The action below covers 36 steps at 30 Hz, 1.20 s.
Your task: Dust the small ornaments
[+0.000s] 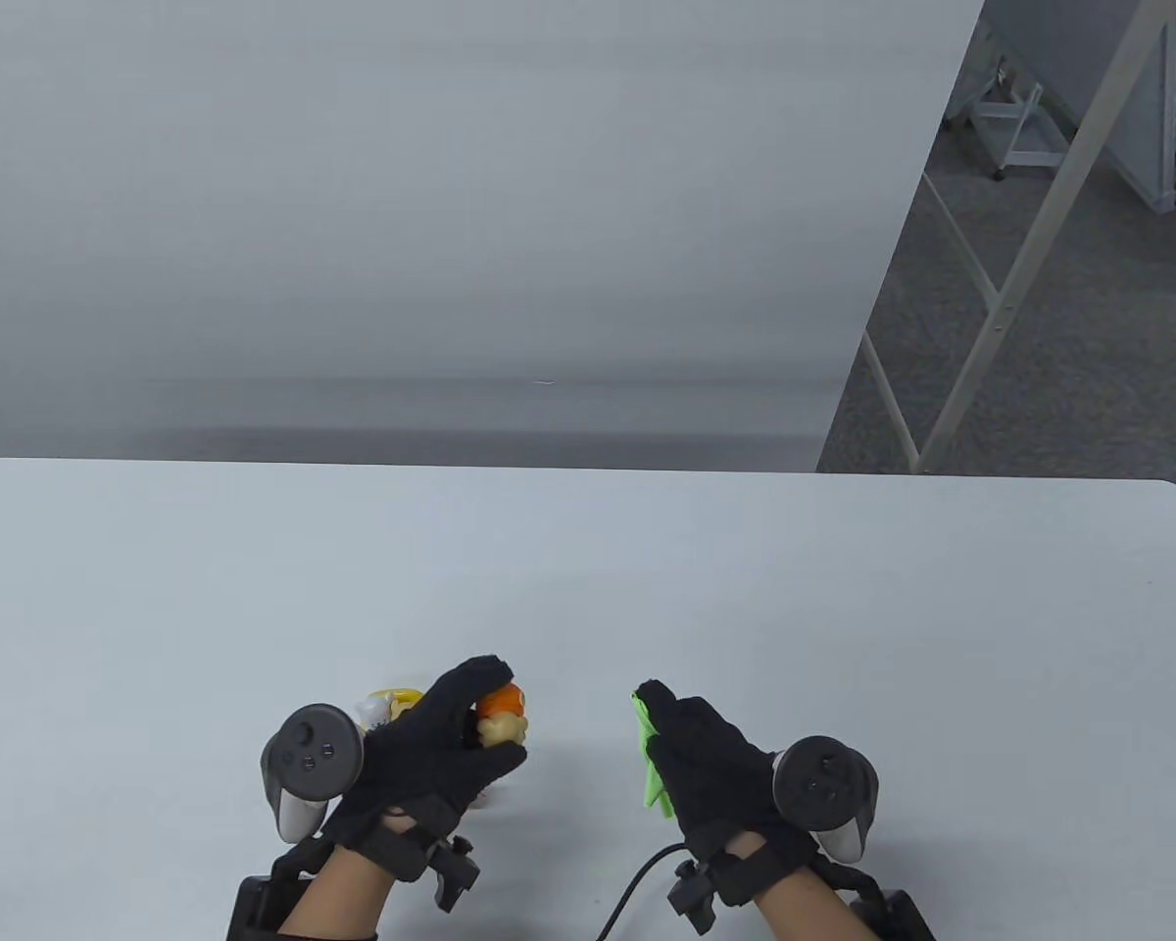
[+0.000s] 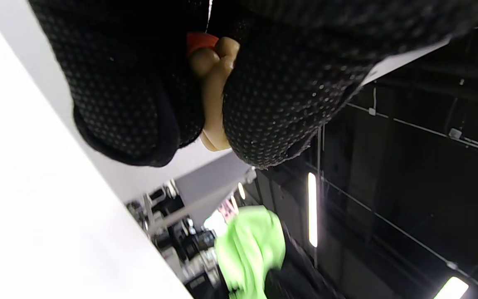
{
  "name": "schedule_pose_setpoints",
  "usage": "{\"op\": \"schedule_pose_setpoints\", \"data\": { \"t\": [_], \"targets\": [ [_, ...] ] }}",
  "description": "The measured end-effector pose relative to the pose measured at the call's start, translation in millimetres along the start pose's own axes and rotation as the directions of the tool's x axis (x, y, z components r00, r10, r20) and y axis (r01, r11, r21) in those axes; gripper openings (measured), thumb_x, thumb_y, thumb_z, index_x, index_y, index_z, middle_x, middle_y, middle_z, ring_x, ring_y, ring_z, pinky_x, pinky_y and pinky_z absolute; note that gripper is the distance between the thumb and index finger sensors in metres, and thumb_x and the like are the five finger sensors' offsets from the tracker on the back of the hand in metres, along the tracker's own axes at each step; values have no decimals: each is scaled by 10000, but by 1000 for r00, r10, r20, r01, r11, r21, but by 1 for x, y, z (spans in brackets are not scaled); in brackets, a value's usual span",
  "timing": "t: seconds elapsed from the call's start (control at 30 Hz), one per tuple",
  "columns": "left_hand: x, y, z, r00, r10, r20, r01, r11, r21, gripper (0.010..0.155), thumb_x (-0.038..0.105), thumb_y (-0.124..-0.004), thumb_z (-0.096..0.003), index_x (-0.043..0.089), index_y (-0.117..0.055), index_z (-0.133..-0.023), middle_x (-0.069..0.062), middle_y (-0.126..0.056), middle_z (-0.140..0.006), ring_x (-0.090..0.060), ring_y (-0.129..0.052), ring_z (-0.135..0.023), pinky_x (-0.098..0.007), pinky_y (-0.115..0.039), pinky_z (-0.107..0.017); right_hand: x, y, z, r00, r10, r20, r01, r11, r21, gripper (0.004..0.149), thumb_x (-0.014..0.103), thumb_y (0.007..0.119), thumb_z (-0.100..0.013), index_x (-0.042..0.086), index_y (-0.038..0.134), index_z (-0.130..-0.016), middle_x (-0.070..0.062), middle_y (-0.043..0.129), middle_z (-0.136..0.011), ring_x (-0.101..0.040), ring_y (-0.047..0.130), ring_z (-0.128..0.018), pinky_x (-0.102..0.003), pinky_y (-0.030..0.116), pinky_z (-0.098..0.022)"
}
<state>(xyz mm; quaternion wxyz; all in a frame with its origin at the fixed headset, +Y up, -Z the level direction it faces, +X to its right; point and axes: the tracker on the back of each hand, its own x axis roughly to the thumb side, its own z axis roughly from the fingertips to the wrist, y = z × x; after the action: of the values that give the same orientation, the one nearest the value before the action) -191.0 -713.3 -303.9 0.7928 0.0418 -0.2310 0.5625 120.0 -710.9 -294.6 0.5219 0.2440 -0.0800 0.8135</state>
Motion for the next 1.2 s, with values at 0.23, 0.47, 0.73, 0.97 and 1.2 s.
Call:
{"op": "schedule_pose_setpoints", "data": {
  "t": [0.23,0.47,0.73,0.97,1.2],
  "targets": [
    [-11,-39,-1,990,139,-23,-141,978,-154,817,212,-1040,-373,7,-658,-1065,-338,-594,-1084,-371,-1059,-685,-447,-1043,-435,1,17,0,1000,-5,19,4,999,43,475,124,791,-547,-33,695,-985,-433,821,-771,-497,927,-536,-734,786,-460],
    [-7,-59,0,969,245,-34,-247,950,-193,832,229,-1050,-362,-24,-660,-1053,-358,-629,-1063,-361,-1089,-648,-427,-1060,-407,-1,28,0,1000,-15,17,13,995,96,470,111,774,-547,-42,687,-983,-443,813,-771,-504,922,-536,-740,783,-458],
    [-13,-54,4,958,281,-54,-280,960,12,839,274,-1049,-347,-12,-670,-1039,-330,-704,-1034,-306,-1129,-593,-360,-1094,-358,8,35,1,995,-72,69,64,991,120,481,95,780,-539,-95,665,-965,-460,822,-752,-510,929,-512,-747,790,-440],
    [-15,-45,4,974,190,-124,-178,978,106,829,292,-1039,-363,-34,-669,-1029,-367,-687,-1014,-242,-1152,-493,-310,-1107,-272,16,44,8,992,16,121,-32,991,127,474,101,793,-534,-71,682,-963,-450,830,-754,-505,932,-511,-747,789,-448],
    [-6,-56,-1,958,280,-56,-285,948,-139,847,202,-1024,-371,-42,-605,-1066,-394,-645,-1048,-287,-1130,-584,-371,-1091,-351,-3,30,3,999,-51,0,51,996,68,469,106,787,-538,-57,695,-968,-445,827,-756,-502,930,-515,-741,789,-447]
  ]
}}
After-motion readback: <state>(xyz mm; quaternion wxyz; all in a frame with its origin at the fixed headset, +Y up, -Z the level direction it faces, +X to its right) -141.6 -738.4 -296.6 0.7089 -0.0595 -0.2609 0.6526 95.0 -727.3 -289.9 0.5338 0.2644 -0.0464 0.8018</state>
